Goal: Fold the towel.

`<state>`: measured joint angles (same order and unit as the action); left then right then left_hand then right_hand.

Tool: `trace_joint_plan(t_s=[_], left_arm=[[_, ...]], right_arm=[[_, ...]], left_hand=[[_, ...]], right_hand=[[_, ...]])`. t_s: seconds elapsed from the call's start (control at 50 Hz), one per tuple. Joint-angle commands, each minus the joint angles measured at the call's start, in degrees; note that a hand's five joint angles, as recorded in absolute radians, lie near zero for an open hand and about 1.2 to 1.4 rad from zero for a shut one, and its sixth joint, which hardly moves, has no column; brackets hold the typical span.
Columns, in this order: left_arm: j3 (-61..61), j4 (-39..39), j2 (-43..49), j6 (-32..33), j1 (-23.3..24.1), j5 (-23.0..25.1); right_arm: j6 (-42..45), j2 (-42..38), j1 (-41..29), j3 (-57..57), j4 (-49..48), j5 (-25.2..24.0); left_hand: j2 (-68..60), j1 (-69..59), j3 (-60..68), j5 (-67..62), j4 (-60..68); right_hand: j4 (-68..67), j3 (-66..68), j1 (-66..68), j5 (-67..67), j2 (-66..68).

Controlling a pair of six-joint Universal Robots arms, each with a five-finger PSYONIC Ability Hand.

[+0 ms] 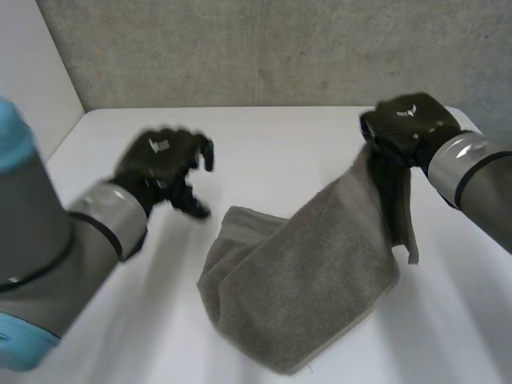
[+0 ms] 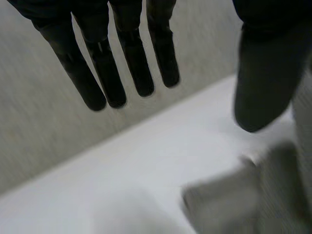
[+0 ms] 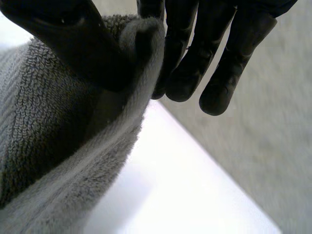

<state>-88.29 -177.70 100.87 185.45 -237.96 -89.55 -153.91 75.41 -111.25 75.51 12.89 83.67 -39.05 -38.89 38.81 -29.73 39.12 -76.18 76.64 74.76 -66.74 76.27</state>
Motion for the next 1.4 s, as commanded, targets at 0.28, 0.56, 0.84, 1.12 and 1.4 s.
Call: trace_joint_plan(t_s=[0.28,0.56,0.84,1.12,1.4], left_arm=[[-2.7,-6.7,15.4,0.3,7.7,1.0],[4.3,-5.9,23.1,0.3,9.3,1.7],[16.8,-0.6,7.8,-1.6,-0.7,1.8],[7.2,5.3,-11.2,-5.1,-2.6,10.1],[7.3,6.3,-4.2,-4.3,-8.9,12.7]], right_arm=[[-1.4,-11.3,4.5,1.3,-4.9,10.0],[-0.5,-9.9,4.5,3.4,-6.1,9.0],[-8.7,4.1,5.5,8.6,-20.1,-5.5],[-2.2,11.9,8.5,1.9,7.7,-13.1],[0.0,-3.2,8.9,-10.9,16.1,-13.0]], left_hand=[[24.0,23.8,-23.7,24.6,-24.0],[-40.9,-41.1,41.2,-40.3,40.9],[-40.9,-41.1,41.2,-40.3,40.9],[-40.9,-41.1,41.2,-40.3,40.9],[-40.9,-41.1,41.2,-40.3,40.9]], right_hand=[[-3.8,3.4,5.2,-3.3,3.7],[-3.8,3.4,5.2,-3.3,3.7],[-3.8,3.4,5.2,-3.3,3.7],[-3.8,3.4,5.2,-3.3,3.7],[-3.8,3.4,5.2,-3.3,3.7]])
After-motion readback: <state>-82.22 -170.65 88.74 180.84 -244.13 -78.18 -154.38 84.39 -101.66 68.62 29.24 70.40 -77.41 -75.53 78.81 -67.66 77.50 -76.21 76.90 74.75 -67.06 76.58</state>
